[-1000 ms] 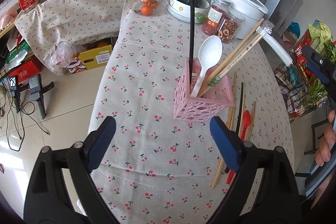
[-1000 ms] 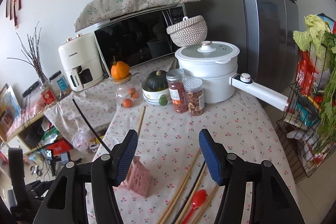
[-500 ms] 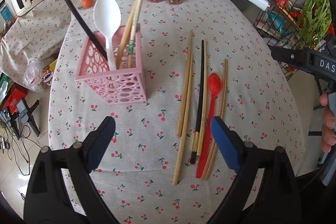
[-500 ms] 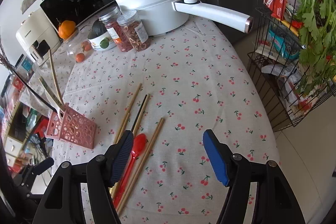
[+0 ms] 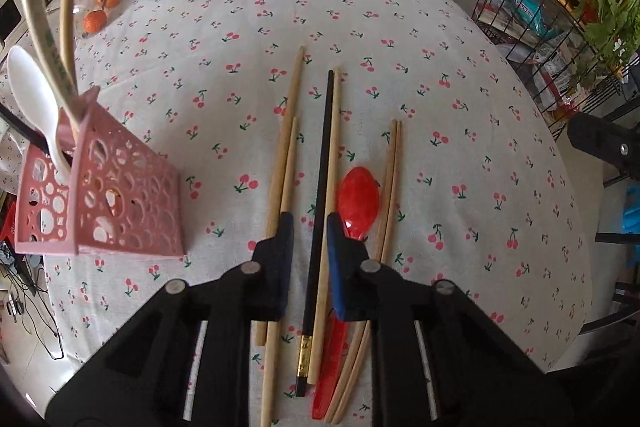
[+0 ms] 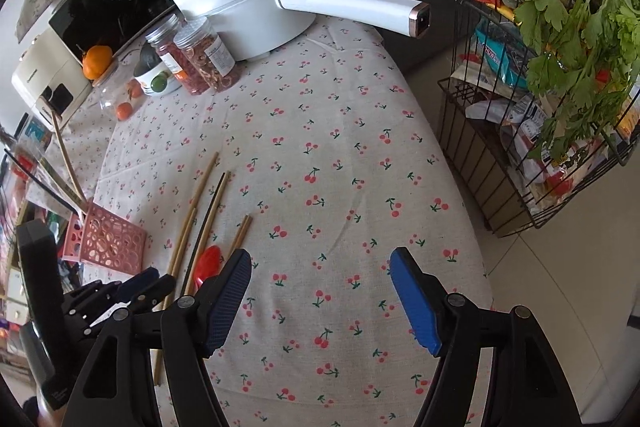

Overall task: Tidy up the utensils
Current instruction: 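Lower the left gripper onto another black chopstick and close on it, then lift the black chopstick with the left gripper while the right gripper grasps a wooden chopstick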

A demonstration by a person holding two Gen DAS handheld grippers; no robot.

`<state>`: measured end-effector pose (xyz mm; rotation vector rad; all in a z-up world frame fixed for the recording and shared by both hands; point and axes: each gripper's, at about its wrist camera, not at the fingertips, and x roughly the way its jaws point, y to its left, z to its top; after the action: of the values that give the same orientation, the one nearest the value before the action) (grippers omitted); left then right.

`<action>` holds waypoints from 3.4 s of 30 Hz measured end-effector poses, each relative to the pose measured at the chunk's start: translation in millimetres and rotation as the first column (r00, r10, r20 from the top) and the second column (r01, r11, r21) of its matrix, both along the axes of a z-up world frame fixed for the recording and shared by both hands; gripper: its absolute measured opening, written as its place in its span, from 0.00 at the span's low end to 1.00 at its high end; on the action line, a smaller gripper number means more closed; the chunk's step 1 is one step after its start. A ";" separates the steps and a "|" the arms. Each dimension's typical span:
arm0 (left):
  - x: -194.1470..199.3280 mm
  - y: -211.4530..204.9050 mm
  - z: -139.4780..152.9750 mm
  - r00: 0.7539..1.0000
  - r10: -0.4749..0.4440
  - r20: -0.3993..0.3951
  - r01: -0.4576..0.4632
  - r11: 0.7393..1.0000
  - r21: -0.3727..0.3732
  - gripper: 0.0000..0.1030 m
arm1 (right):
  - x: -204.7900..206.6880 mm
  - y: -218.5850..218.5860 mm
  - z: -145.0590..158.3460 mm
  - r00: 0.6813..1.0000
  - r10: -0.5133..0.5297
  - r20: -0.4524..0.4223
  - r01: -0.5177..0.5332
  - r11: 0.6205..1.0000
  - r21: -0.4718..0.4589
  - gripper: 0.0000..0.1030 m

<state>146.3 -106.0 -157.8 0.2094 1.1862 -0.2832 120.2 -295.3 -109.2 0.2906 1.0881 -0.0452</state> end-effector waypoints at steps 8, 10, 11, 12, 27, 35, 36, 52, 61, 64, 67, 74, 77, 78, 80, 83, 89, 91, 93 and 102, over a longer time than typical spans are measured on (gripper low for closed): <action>40.2 -17.5 -10.3 0.999 0.038 -0.017 -0.038 0.999 0.016 0.04 | 3.8 -11.3 -0.2 1.000 -0.018 0.007 0.018 1.000 -0.009 0.71; 47.6 -17.9 -14.2 0.998 0.053 -0.030 -0.052 0.998 0.030 0.04 | 4.6 -11.3 0.2 1.000 -0.018 0.011 0.018 1.000 -0.024 0.71; 50.1 -17.9 -16.2 0.998 0.058 -0.041 -0.056 0.998 0.029 0.03 | 5.0 -11.4 0.5 1.000 -0.015 0.012 0.015 1.000 -0.023 0.71; 52.1 -18.3 -17.9 0.997 0.062 -0.046 -0.061 0.998 0.027 0.03 | 5.2 -11.6 0.8 1.000 -0.012 0.014 0.012 1.000 -0.019 0.71; 34.0 -39.0 -10.6 0.997 0.027 -0.075 -0.029 0.999 -0.020 0.02 | 4.0 -14.9 4.8 1.000 -0.012 0.029 0.012 1.000 -0.004 0.71; 33.6 -51.2 -12.6 0.997 0.003 -0.072 -0.002 1.000 0.012 0.03 | 3.7 -14.6 3.1 1.000 -0.017 0.025 0.017 1.000 0.002 0.71; 33.6 -52.3 -12.5 0.998 0.000 -0.068 0.001 1.000 0.019 0.03 | 3.5 -15.0 3.6 0.999 -0.018 0.027 0.018 1.000 0.001 0.71; 62.8 -61.8 -24.8 0.997 -0.010 -0.075 0.015 0.998 0.068 0.07 | 6.6 -13.0 -0.8 1.000 -0.008 0.009 0.008 1.000 -0.005 0.71; 11.4 -27.8 14.6 0.996 -0.085 -0.015 0.085 0.996 -0.005 0.06 | 15.9 -4.5 -14.8 0.999 -0.008 -0.034 0.008 1.000 -0.011 0.72; -9.4 -8.5 28.6 0.995 -0.098 0.006 0.098 0.994 -0.048 0.06 | 22.5 6.7 -26.1 0.997 0.001 -0.071 -0.002 1.000 -0.008 0.72; -28.7 10.0 38.7 0.994 -0.103 0.024 0.105 0.991 -0.082 0.06 | 31.6 20.4 -42.1 0.992 0.023 -0.124 -0.016 0.998 0.058 0.72; -47.3 51.1 49.7 0.995 -0.068 0.073 0.080 0.983 -0.168 0.06 | 52.4 61.2 -58.8 0.988 0.051 -0.143 -0.043 0.997 0.059 0.71; -46.7 62.2 56.3 0.996 -0.053 0.068 0.067 0.973 -0.220 0.06 | 64.8 70.6 -62.0 0.991 0.053 -0.121 -0.045 0.996 0.071 0.61; -48.4 65.4 58.5 0.996 -0.051 0.076 0.067 0.972 -0.225 0.06 | 69.5 72.1 -62.2 0.993 0.049 -0.111 -0.040 0.996 0.085 0.53; -50.3 74.0 62.5 0.996 -0.043 0.082 0.062 0.968 -0.242 0.06 | 77.9 75.0 -62.6 0.995 0.042 -0.092 -0.031 0.992 0.122 0.45; -51.3 88.0 67.1 0.996 -0.033 0.083 0.055 0.962 -0.269 0.06 | 90.2 85.7 -67.6 0.995 0.048 -0.091 -0.033 0.988 0.153 0.41; -50.5 113.1 71.1 0.997 0.008 0.073 0.015 0.950 -0.313 0.06 | 106.0 120.5 -79.7 0.988 0.096 -0.119 -0.095 0.995 0.009 0.35; -50.3 120.9 71.7 0.997 0.022 0.068 0.001 0.946 -0.323 0.06 | 108.3 133.0 -80.1 0.986 0.104 -0.131 -0.116 0.989 -0.089 0.35; -51.2 127.9 72.1 0.997 0.038 0.066 -0.015 0.944 -0.329 0.06 | 109.4 146.0 -81.5 0.983 0.111 -0.146 -0.137 0.975 -0.177 0.35; -57.8 148.6 83.3 0.992 0.078 0.095 -0.039 0.934 -0.354 0.06 | 107.3 131.2 -74.5 0.997 0.066 -0.045 -0.066 0.998 0.006 0.05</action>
<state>88.6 42.6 -74.6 -0.1232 1.0137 -0.4211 227.5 -164.1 -183.7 0.2583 1.1418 0.0092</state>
